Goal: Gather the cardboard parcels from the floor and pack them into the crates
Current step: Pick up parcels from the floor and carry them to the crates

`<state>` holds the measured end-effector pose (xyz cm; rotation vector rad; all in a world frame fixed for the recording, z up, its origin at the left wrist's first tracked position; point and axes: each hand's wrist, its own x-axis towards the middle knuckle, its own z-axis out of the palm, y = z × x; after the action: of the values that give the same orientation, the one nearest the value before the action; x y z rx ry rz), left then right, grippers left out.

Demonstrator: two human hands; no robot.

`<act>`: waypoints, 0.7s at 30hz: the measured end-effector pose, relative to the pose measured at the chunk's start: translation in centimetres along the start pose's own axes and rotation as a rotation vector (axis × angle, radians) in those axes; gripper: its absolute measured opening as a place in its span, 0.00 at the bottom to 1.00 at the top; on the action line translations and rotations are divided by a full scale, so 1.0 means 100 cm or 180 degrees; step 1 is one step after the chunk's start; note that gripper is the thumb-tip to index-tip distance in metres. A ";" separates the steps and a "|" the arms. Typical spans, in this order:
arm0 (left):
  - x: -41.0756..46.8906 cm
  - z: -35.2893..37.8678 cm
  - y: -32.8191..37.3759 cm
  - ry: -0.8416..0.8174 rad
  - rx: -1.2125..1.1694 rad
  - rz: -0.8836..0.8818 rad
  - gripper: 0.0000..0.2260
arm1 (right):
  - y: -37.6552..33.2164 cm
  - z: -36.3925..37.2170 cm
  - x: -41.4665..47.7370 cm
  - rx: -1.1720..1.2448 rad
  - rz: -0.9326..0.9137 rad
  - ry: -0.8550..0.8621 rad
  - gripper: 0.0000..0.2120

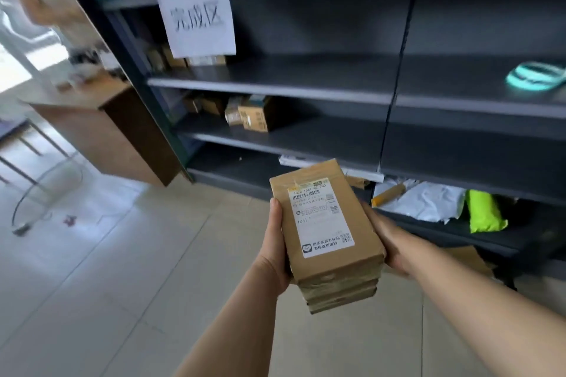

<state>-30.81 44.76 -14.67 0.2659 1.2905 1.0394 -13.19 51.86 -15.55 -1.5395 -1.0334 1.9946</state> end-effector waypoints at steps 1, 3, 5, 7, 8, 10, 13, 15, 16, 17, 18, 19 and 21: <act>-0.012 0.014 0.010 -0.0067 0.0043 0.0052 0.39 | -0.015 -0.007 -0.016 -0.0030 -0.0065 0.0014 0.29; -0.033 0.041 0.027 -0.0200 0.0148 0.0123 0.39 | -0.042 -0.020 -0.046 -0.0023 -0.0194 0.0165 0.27; -0.050 0.064 0.042 -0.0320 0.0281 0.0186 0.40 | -0.059 -0.034 -0.071 0.0065 -0.0305 0.0223 0.25; -0.065 0.085 0.055 -0.0438 0.0496 0.0219 0.43 | -0.071 -0.046 -0.096 0.0201 -0.0460 0.0310 0.25; -0.072 0.095 0.060 -0.0492 0.0581 0.0218 0.44 | -0.075 -0.051 -0.108 0.0290 -0.0534 0.0392 0.25; -0.088 0.113 0.071 -0.0622 0.0765 0.0163 0.45 | -0.082 -0.060 -0.132 0.0376 -0.0670 0.0564 0.23; -0.111 0.138 0.083 -0.0964 0.1047 0.0054 0.46 | -0.087 -0.072 -0.171 0.0476 -0.0830 0.0857 0.26; -0.126 0.154 0.087 -0.1232 0.1298 0.0086 0.44 | -0.087 -0.080 -0.199 0.0566 -0.0956 0.1064 0.28; -0.133 0.161 0.087 -0.1351 0.1413 0.0111 0.43 | -0.085 -0.084 -0.213 0.0601 -0.0992 0.1168 0.28; -0.140 0.167 0.087 -0.1493 0.1506 0.0100 0.43 | -0.083 -0.087 -0.229 0.0673 -0.1059 0.1301 0.27; -0.146 0.174 0.085 -0.1641 0.1572 0.0073 0.43 | -0.081 -0.089 -0.245 0.0765 -0.1107 0.1423 0.26; -0.154 0.181 0.083 -0.1775 0.1621 0.0065 0.43 | -0.078 -0.091 -0.262 0.0876 -0.1170 0.1497 0.25; -0.171 0.197 0.077 -0.1946 0.1756 0.0118 0.42 | -0.069 -0.092 -0.295 0.1025 -0.1252 0.1708 0.28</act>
<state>-15.92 43.40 8.11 0.9520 0.9800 0.5387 3.67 38.13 7.47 -1.4401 -0.6852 1.3007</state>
